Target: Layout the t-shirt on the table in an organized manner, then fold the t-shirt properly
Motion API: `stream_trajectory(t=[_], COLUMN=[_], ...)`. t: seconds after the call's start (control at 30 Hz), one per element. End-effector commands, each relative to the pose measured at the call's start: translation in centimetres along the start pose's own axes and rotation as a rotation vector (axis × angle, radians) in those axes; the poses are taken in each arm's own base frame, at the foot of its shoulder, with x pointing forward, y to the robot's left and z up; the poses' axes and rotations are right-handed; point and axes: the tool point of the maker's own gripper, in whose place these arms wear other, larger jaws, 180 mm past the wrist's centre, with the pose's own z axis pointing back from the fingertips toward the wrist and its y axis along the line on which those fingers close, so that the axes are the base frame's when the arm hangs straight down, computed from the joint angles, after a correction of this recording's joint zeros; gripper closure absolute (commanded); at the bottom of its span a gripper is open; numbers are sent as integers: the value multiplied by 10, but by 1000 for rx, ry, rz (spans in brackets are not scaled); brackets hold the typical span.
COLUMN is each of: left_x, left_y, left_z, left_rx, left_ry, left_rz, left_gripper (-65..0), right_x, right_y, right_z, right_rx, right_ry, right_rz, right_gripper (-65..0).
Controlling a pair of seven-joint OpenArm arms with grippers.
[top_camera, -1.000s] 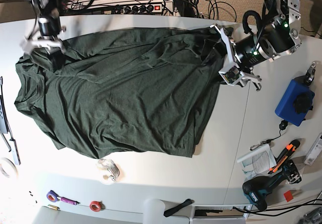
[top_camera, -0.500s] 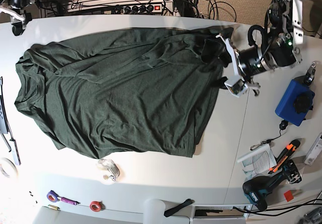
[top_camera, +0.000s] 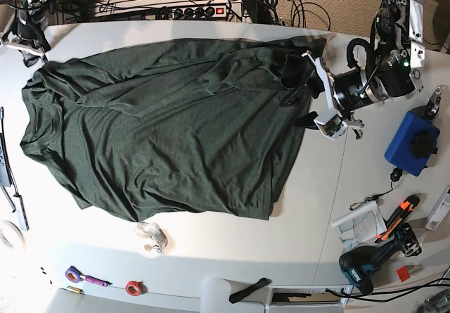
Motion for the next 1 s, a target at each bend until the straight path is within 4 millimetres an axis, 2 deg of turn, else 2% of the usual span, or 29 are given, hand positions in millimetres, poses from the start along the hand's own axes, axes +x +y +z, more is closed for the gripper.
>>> stream_trajectory(t=[0.0,0.13,0.27,0.4,0.57,0.97], left_x=[12,12,12,12,13,12], left_y=[0,0,0,-1,-1,-2], left_z=[3,3,3,3,3,3], left_rx=[-4,-4,-4,-10,-10,-10], left_ry=[-41,-41,-42,-45,-46,-46], left_rz=[-15,-15,-15,-10,-9,-8], left_gripper=[-285,-285,-285,-285,-285,-285], right_x=[16,9,-17,-40,-26,-24], right_y=[5,3,2,22,65,62], right_z=[1,-4,-18,-31,-22,-23], right_rx=[16,16,34,125,372,349], right_ry=[-49,-34,31,94,39,31], right_rz=[-6,-47,-132,-188,-161,-160], right_gripper=[-270,-270,-270,-270,-270,-265])
